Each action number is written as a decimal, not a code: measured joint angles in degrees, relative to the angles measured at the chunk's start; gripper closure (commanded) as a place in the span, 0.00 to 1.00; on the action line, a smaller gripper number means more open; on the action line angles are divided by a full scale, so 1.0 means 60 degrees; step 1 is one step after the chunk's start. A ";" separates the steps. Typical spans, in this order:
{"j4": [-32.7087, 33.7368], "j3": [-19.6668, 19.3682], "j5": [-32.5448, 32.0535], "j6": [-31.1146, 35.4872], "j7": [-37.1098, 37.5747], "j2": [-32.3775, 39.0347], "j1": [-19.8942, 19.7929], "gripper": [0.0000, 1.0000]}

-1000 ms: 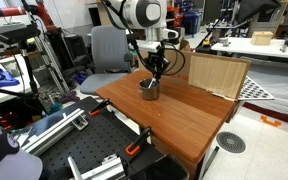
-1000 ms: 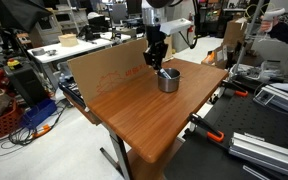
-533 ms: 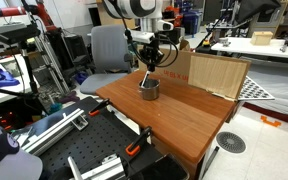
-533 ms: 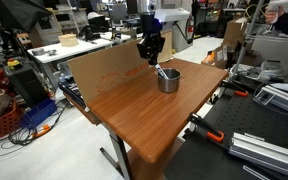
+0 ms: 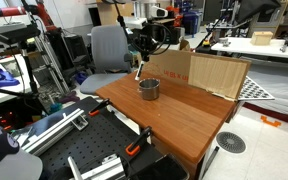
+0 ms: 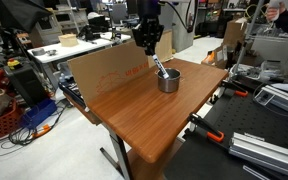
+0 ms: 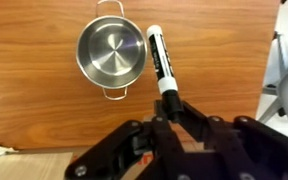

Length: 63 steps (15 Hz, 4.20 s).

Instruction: Take the marker out of the cup

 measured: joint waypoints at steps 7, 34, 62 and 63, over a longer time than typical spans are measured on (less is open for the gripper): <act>-0.0052 0.0136 0.0689 -0.0480 0.0019 0.0053 0.0090 0.95; 0.3252 -0.0167 0.1038 -0.2146 0.0577 0.3901 0.0020 0.19; 0.2895 -0.0171 0.0947 -0.2266 0.0758 0.2300 0.0408 0.00; 0.2744 -0.0166 0.0947 -0.2260 0.0764 0.2115 0.0412 0.00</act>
